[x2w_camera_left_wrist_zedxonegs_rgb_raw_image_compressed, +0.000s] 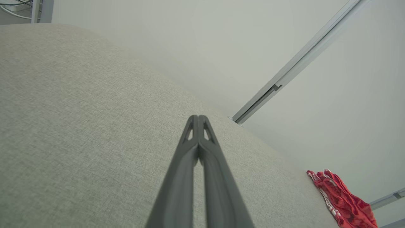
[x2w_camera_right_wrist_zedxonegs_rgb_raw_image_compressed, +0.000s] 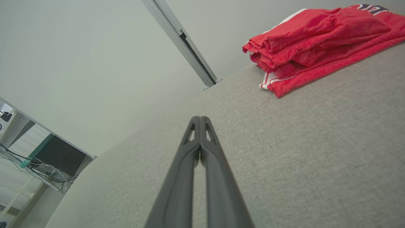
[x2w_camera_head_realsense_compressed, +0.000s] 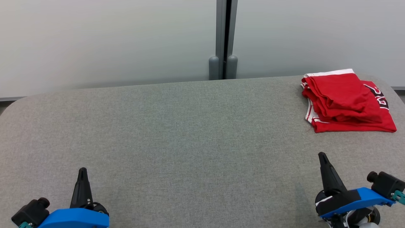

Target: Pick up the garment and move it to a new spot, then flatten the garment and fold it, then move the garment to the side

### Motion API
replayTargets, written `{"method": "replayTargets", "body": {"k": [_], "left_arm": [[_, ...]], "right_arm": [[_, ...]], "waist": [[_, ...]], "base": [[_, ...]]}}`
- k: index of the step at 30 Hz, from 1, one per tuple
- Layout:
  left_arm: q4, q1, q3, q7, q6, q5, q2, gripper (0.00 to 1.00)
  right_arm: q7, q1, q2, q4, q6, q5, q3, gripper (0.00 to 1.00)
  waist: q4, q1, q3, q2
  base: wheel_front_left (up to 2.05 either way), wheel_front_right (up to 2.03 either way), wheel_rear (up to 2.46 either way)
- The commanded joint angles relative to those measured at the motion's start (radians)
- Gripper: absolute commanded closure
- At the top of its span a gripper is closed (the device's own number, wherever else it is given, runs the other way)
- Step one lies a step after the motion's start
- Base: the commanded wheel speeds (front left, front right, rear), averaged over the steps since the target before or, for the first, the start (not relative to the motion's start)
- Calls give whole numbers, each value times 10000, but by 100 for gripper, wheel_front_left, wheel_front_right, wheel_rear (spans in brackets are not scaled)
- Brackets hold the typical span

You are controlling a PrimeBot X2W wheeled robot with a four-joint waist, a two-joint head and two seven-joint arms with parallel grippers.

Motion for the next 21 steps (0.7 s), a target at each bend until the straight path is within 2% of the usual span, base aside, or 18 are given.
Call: {"method": "replayTargets", "body": {"k": [1,21], "left_arm": [[-163,-313,87,59,-30,-262,27,100],[-214,-561,204,746,-49,-2804,-53,100]], "right_arm": [[43,-176,-24,-175,2,288,-51,100],[547,-221,-28,-212,3,2977,-282,100]], "waist": [[3,0,-1,0],[82,0,-33,0]], "base": [[0,0,0],[0,0,0]]}}
